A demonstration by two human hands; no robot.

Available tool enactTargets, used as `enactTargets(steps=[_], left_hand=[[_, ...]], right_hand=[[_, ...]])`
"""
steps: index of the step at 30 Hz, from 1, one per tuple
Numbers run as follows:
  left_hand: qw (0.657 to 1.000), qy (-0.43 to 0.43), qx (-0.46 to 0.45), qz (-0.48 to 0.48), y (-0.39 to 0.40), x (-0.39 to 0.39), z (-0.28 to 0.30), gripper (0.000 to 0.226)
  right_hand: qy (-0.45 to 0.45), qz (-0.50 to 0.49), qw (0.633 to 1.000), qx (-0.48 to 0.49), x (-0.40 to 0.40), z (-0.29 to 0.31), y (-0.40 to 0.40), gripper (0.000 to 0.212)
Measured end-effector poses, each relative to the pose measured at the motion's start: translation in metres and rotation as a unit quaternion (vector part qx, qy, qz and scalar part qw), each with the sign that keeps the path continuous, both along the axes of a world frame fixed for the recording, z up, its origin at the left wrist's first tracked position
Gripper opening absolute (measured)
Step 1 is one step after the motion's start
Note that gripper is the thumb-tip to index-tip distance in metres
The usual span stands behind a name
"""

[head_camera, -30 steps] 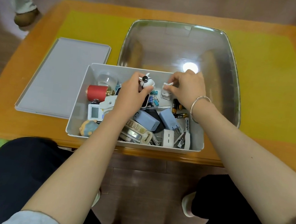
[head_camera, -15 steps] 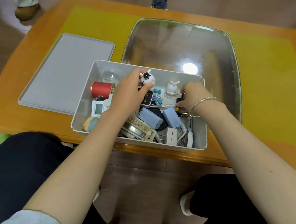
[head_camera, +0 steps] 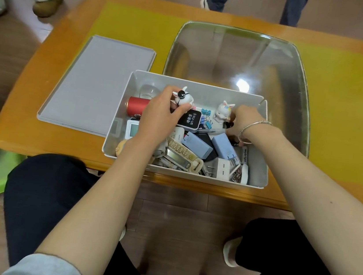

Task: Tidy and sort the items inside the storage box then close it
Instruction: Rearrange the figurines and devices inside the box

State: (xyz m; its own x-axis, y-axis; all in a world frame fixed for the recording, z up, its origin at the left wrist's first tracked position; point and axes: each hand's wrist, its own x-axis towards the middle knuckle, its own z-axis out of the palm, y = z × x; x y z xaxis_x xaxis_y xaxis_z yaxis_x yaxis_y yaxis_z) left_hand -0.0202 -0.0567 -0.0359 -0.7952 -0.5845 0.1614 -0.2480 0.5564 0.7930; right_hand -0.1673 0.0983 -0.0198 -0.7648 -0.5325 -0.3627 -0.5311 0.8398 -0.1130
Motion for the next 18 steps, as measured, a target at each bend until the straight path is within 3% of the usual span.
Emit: enactTargets(steps=[5, 8, 18], left_hand=[[1.0, -0.015, -0.011, 0.008, -0.0026, -0.0017, -0.0032, 0.027], [1.0, -0.02, -0.01, 0.005, -0.0027, -0.0011, -0.0024, 0.023], [1.0, -0.02, 0.004, 0.011, -0.0018, -0.0005, -0.002, 0.025]], right_hand=[[-0.016, 0.01, 1.0, 0.014, -0.0025, 0.0008, -0.005, 0.022], [-0.002, 0.025, 1.0, 0.013, -0.0032, -0.0038, -0.0061, 0.032], [-0.02, 0.024, 0.999, 0.007, -0.005, -0.002, -0.003, 0.025]])
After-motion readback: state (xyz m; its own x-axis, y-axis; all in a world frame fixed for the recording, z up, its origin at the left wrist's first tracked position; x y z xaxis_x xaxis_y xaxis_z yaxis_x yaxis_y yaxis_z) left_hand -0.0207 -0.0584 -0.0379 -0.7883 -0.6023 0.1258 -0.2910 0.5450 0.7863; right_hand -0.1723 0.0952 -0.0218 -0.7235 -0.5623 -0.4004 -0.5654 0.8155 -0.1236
